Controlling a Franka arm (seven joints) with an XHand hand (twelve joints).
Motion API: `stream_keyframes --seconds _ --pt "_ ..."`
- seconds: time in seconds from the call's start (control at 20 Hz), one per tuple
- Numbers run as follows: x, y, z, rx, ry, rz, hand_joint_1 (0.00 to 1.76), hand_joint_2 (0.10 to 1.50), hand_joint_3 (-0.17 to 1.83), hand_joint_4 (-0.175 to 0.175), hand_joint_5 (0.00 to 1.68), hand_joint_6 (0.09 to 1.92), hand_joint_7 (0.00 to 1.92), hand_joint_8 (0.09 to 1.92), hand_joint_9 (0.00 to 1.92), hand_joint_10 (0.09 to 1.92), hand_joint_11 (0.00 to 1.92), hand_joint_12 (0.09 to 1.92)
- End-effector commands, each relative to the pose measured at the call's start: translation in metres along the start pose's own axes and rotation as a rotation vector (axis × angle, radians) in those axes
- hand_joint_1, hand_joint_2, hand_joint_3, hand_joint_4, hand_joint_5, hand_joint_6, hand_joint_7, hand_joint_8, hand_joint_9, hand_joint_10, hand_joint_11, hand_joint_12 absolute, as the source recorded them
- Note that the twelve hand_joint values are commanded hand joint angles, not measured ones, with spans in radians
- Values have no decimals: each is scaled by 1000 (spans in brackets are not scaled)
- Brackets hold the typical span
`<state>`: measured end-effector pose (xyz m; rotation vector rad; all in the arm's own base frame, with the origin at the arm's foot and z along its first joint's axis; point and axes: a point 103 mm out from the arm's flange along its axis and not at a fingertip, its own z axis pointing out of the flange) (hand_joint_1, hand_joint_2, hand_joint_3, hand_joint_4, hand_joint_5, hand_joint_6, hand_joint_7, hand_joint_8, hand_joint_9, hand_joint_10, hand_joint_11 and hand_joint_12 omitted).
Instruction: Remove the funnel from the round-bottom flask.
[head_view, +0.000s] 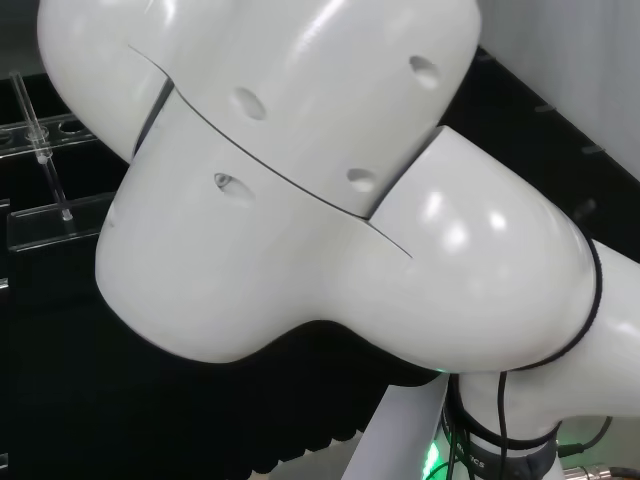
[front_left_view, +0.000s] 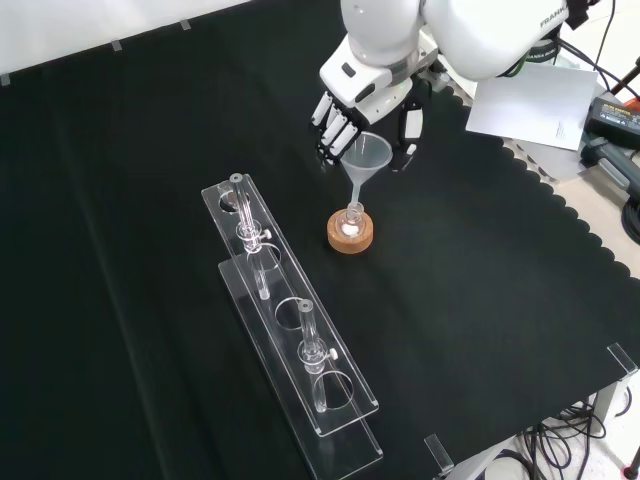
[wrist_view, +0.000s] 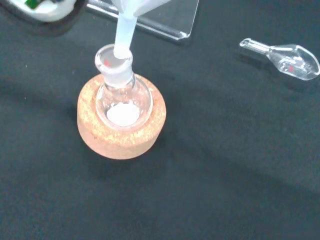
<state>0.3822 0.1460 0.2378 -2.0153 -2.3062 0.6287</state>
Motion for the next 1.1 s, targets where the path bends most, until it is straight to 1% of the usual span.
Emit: stream_keyframes --seconds 0.05,0.35,0.6,0.75,1.1 --pt "-3 -14 -15 -17 -4 4 806 803 487 4 734 588 697 651 1056 372 710 1229" --pt "-4 -36 -46 -49 -18 31 805 801 488 3 734 599 695 653 1056 373 711 1228" --pt "-8 -44 -71 -62 -23 58 804 800 489 2 730 605 694 655 1054 373 712 1228" --pt "-13 -36 -82 -60 -28 65 803 800 489 2 727 609 693 656 1054 374 713 1228" --pt "-33 -2 -111 -76 -13 78 801 798 491 1 722 616 691 659 1053 375 716 1227"
